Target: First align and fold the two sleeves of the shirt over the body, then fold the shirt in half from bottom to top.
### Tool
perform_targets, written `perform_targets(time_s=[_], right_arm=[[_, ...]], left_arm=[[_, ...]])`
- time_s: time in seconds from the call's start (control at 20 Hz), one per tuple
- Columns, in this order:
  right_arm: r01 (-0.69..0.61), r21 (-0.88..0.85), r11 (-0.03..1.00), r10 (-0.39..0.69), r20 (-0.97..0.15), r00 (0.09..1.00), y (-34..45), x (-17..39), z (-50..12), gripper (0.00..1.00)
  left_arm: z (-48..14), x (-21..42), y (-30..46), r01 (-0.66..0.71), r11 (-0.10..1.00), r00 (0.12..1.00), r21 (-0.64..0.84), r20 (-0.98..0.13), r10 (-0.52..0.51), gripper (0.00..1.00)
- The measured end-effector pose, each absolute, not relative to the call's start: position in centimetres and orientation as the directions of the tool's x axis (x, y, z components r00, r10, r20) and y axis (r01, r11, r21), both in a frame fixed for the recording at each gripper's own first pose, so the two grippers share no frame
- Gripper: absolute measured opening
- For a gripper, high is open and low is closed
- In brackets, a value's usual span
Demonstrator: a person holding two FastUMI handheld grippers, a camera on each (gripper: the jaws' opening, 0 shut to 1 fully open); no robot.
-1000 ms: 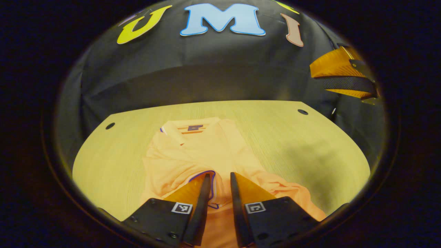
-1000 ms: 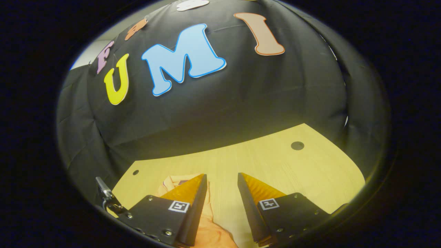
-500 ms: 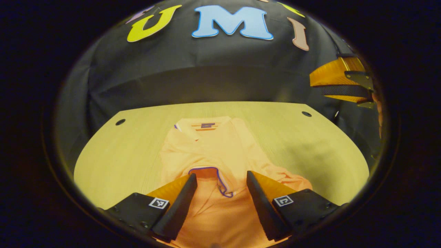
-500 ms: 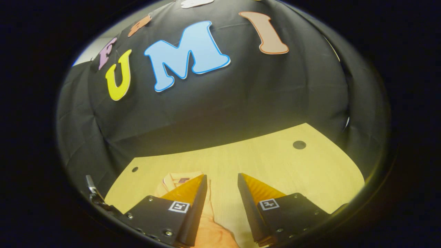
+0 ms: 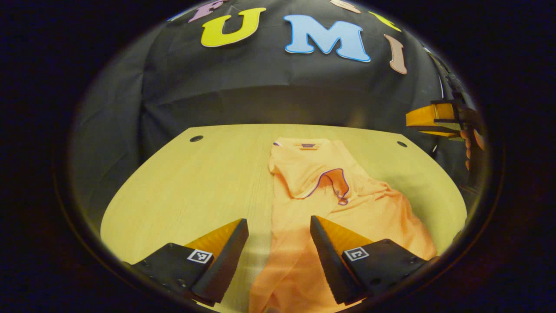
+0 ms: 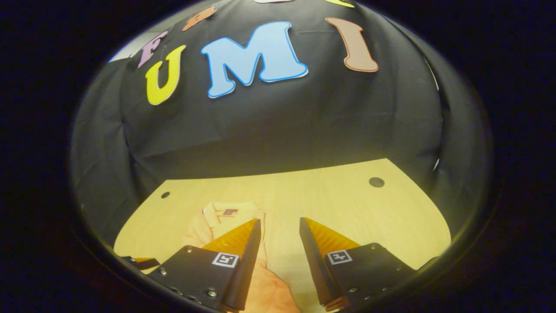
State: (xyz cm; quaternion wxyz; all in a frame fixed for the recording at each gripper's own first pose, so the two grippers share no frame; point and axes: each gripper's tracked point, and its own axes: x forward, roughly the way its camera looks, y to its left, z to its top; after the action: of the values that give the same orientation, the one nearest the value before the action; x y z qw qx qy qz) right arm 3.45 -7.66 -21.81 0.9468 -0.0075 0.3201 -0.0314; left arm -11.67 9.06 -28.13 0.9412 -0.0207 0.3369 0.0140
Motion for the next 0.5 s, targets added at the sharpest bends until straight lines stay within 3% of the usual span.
perform_targets(time_s=[0.35,0.45,0.5], right_arm=[[0.052,-0.067,0.996,-0.084,-0.664,0.743,-7.2,-8.8,-25.1,0.59],[0.047,-0.077,0.996,-0.086,-0.675,0.733,-7.2,-12.4,-25.7,0.52],[0.035,-0.091,0.995,-0.088,-0.687,0.721,-7.2,-14.2,-26.2,0.59]], left_arm=[[-29.6,-21.2,12.5,-0.059,0.997,0.738,-0.042,-0.675,0.015,0.94],[-29.8,-23.4,12.5,-0.047,0.997,0.731,-0.06,-0.683,-0.007,0.95],[-29.9,-24.2,12.5,-0.045,0.997,0.729,-0.065,-0.684,-0.012,0.95]])
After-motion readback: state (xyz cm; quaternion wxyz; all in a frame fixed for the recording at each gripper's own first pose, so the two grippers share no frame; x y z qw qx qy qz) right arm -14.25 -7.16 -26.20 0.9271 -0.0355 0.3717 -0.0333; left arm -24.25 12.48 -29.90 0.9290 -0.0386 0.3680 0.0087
